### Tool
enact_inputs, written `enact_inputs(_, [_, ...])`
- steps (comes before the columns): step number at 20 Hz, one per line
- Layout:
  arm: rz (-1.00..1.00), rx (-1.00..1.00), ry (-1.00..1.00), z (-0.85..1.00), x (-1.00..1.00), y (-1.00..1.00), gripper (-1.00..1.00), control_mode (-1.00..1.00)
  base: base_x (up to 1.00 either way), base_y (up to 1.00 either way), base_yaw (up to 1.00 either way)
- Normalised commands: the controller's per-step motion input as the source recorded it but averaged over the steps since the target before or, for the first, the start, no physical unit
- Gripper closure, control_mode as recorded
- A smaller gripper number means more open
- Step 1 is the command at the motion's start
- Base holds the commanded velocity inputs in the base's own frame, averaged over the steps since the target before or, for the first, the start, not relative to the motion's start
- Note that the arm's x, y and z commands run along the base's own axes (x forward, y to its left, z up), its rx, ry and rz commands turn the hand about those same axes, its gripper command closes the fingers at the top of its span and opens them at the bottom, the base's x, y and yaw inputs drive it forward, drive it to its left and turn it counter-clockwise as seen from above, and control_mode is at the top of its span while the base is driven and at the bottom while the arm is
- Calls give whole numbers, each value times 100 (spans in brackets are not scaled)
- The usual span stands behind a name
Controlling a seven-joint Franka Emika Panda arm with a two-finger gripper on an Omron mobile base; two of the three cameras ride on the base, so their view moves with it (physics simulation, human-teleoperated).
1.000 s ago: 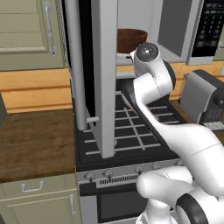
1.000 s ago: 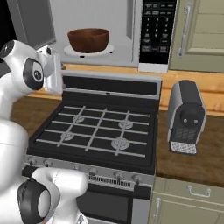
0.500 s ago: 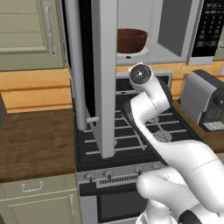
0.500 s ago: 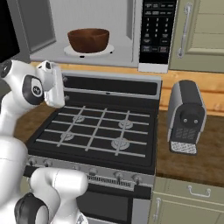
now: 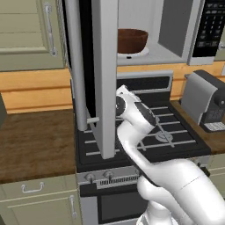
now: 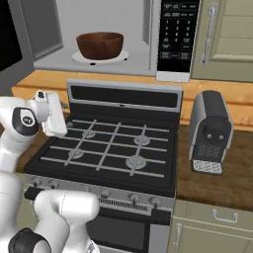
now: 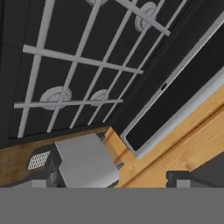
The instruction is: Pick the mushroom from the sink and place it in the bowl. Then pick the bowl and place it in the microwave. Then close the microwave door and press the start button.
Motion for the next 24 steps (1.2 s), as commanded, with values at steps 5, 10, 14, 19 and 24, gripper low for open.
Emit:
enact_inputs(5, [-13, -23, -1, -33, -6, 70, -100, -100, 0, 0, 0])
enact_inputs(10, [-13, -24, -6, -26, -2, 75, -100, -100, 0, 0, 0])
enact_inputs(14, [-12, -24, -6, -23, 0, 92, -100, -100, 0, 0, 0])
enact_inputs(19, [-2, -20, -13, 0, 0, 100, -100, -100, 0, 0, 0])
enact_inputs(24, [-2, -14, -21, 0, 0, 100, -100, -100, 0, 0, 0])
